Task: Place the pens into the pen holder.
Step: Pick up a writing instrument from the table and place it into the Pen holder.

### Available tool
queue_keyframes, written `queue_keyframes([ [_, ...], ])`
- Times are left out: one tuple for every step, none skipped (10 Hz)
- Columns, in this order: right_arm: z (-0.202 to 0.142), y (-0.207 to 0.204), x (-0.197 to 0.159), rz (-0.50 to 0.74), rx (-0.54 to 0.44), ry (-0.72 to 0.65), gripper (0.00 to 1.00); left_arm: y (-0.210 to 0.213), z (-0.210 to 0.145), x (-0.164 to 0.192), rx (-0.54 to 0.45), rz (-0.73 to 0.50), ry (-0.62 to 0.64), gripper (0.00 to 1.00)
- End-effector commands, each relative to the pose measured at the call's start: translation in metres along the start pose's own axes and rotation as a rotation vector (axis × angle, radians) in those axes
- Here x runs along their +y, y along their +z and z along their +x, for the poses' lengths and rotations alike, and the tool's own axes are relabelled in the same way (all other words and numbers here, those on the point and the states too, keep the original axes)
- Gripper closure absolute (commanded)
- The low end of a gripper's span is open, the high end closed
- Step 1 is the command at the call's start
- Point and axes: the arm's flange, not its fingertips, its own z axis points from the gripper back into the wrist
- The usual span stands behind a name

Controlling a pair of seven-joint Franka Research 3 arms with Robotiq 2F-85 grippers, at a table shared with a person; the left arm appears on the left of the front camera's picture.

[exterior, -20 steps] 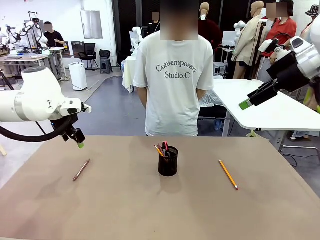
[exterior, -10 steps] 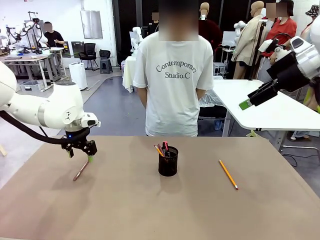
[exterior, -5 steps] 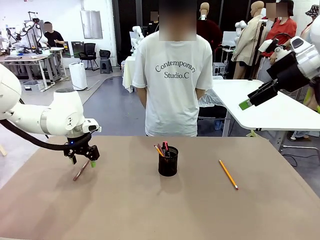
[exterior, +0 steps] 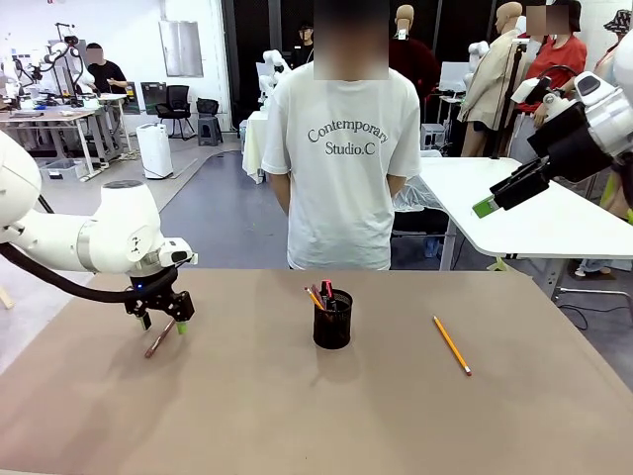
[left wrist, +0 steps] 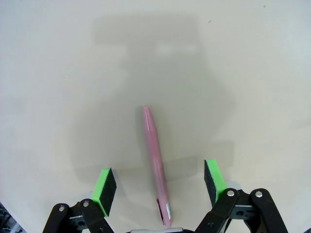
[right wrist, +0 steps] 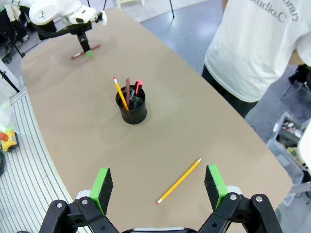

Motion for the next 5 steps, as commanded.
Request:
queue_keyframes([
  [0.0013, -0.0002, 0.0007, 0.011, -0.016, -0.018, 0.00, -0.0054, -0.0007, 0.0052, -0.014, -0.010, -0.010, 0.46],
  [0.0013, -0.0002, 0.0007, 0.011, -0.016, -0.018, 0.00, -0.0049, -0.0003, 0.0055, -0.015, -0.011, -0.008, 0.66],
  [0.0013, -0.0002, 0.0007, 0.011, -0.016, -0.018, 0.00, -0.0049, 0.0000, 0.0064, -0.018, -0.011, -0.009, 0.86],
  [0.0013, -0.0002, 0.0007, 0.011, -0.016, -0.018, 0.00, -0.0054, 0.0001, 0.0058, -0.019, -0.010, -0.008, 1.00],
  [0.0013, -0.0002, 0.0007, 0.011, -0.016, -0.018, 0.00, -0.0059, 0.0001, 0.0058, -0.015, -0.008, -0.007, 1.00],
])
